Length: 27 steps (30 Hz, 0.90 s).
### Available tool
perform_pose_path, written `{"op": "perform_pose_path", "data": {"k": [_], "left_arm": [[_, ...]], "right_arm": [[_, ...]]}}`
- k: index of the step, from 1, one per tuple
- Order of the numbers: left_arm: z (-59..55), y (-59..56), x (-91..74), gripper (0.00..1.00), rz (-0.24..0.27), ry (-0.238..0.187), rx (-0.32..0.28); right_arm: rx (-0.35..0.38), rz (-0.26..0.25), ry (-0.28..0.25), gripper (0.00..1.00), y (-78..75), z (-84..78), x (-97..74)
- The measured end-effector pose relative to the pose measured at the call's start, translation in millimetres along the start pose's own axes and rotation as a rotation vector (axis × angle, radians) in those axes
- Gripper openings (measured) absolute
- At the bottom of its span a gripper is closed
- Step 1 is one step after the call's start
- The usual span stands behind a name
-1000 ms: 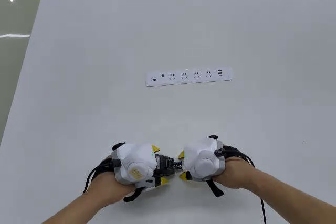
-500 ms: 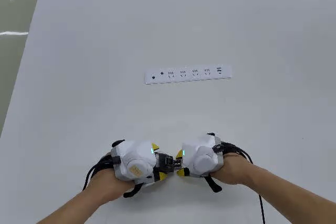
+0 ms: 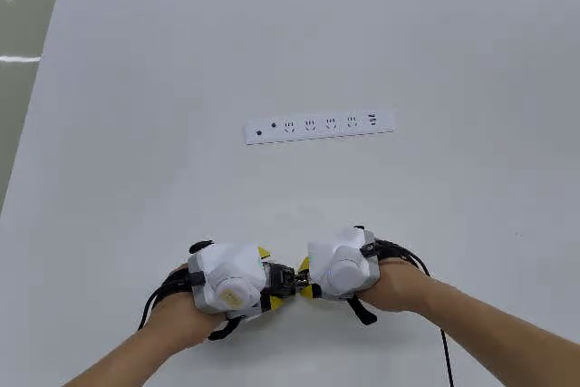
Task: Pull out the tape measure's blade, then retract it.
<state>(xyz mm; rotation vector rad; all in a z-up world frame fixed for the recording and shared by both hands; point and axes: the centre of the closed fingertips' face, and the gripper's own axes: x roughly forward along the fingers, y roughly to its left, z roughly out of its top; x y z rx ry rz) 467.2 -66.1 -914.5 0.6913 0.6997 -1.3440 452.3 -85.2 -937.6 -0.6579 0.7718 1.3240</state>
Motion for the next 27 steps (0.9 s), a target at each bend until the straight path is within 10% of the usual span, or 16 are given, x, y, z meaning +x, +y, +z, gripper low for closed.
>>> {"op": "perform_pose_path", "data": {"k": [27], "left_arm": [[-1.2, 2.4, 0.5, 0.4, 0.003, 0.017, 0.011]], "right_arm": [[-0.044, -0.004, -0.031, 0.13, -2.6, -3.8, -2.8]]}}
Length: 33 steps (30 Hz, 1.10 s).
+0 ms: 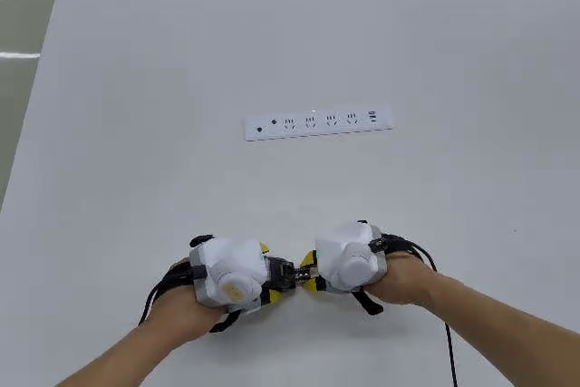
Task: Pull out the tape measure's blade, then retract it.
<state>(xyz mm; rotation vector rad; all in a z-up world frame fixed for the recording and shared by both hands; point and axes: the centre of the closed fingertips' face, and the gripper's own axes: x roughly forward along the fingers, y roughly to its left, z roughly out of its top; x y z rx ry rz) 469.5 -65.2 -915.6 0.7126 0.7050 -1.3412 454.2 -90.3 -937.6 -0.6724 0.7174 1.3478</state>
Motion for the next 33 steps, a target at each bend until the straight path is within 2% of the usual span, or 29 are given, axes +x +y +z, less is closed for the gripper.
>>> {"op": "perform_pose_path", "data": {"k": [17, 33], "left_arm": [[0.5, 2.1, 1.0, 0.4, -0.003, -0.002, -0.01], [-0.4, 1.9, 1.3, 0.39, 0.007, 0.001, 0.006]], "right_arm": [[0.006, -0.009, 0.006, 0.13, -1.7, -12.6, -8.9], [0.036, -0.025, 0.015, 0.13, -2.3, -28.3, -22.0]]}}
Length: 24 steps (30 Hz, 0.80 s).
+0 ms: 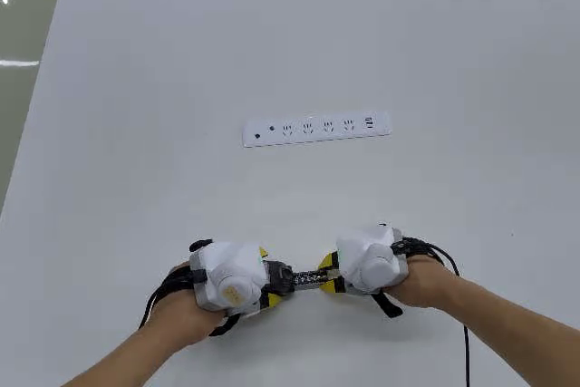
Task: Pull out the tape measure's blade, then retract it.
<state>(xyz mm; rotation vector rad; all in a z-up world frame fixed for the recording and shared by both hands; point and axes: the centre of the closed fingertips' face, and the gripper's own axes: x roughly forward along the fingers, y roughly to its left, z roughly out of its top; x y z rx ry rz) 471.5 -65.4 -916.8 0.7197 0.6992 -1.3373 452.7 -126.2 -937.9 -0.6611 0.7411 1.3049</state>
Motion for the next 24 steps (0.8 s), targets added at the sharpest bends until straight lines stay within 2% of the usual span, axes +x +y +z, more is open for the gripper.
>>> {"op": "perform_pose_path", "data": {"k": [17, 24], "left_arm": [[0.2, -1.0, -1.2, 0.39, 0.007, 0.01, 0.012], [0.0, -0.6, -0.7, 0.39, 0.009, 0.009, 0.012]], "right_arm": [[0.034, -0.004, 0.009, 0.12, 0.7, -15.9, -13.4], [0.046, -0.008, 0.017, 0.12, 0.6, -27.1, -21.7]]}}
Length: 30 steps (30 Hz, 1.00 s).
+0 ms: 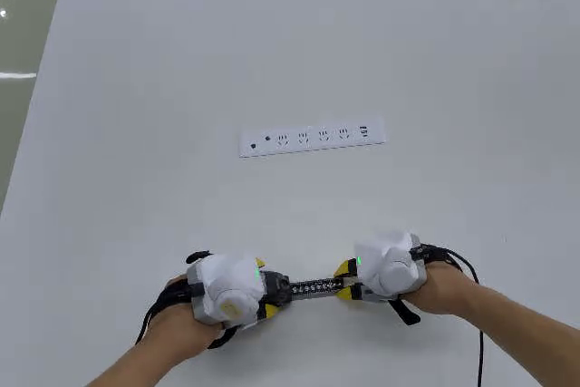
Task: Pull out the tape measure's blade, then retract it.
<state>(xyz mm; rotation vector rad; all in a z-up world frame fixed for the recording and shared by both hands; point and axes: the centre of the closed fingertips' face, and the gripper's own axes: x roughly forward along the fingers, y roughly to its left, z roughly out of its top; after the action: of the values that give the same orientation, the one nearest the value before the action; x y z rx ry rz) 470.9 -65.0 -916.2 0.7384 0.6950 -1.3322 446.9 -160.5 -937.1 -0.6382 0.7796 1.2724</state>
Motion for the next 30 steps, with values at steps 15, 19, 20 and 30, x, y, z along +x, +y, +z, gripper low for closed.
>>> {"op": "perform_pose_path", "data": {"k": [15, 19, 20, 30], "left_arm": [[-0.2, 0.5, -0.7, 0.39, -0.002, -0.005, -0.008], [1.1, 0.5, -1.9, 0.39, -0.001, -0.004, -0.009], [1.2, 0.5, -1.8, 0.39, -0.001, -0.003, -0.009], [-0.1, 0.2, -1.4, 0.39, -0.002, 0.0, -0.007]], "right_arm": [[0.021, -0.021, 0.016, 0.12, -2.7, -24.6, -19.4], [0.03, -0.031, 0.017, 0.12, -2.8, -30.3, -28.1], [0.03, -0.031, 0.018, 0.12, -2.0, -31.2, -29.8], [0.054, -0.038, 0.032, 0.12, -1.7, -47.6, -39.4]]}}
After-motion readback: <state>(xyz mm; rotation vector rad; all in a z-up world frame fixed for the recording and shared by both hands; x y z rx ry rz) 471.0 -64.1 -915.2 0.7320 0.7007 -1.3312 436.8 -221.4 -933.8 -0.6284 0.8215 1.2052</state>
